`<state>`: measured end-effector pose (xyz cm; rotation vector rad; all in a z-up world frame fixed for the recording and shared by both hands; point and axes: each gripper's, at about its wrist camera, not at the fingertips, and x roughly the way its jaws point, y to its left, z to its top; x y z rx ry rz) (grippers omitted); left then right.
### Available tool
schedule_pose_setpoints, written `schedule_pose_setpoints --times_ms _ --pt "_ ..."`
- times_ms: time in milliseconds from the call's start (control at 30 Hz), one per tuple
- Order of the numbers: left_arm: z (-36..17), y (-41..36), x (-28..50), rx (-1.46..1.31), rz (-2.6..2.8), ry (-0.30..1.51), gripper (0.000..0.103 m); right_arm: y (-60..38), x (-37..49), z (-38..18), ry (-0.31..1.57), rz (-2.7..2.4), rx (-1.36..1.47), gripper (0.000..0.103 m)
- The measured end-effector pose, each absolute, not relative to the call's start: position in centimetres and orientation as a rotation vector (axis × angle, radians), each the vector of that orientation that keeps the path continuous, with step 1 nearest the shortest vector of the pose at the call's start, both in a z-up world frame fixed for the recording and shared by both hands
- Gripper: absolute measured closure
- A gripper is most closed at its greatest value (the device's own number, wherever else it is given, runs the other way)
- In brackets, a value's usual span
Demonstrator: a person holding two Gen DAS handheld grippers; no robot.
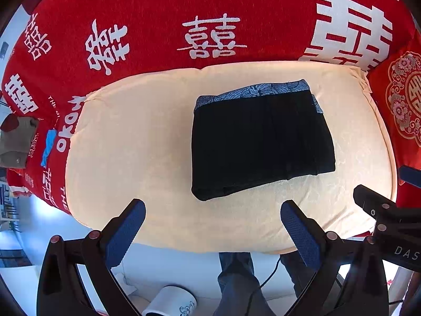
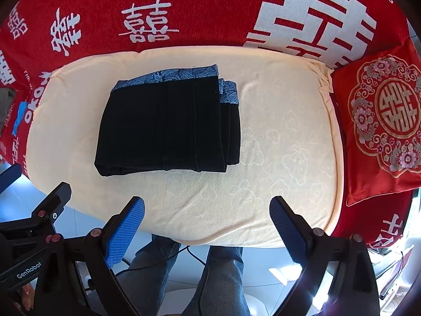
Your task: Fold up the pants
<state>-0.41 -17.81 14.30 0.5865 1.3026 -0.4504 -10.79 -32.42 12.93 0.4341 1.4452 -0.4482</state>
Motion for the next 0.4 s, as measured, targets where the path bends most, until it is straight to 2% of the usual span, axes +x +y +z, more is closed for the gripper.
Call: schedule_pose_setpoints --times_ms 400 --pt "14.36 -17.52 -0.62 0.551 -0.457 1.314 0.0 -32.09 -11.13 12.83 1.444 -0.451 0.437 0.006"
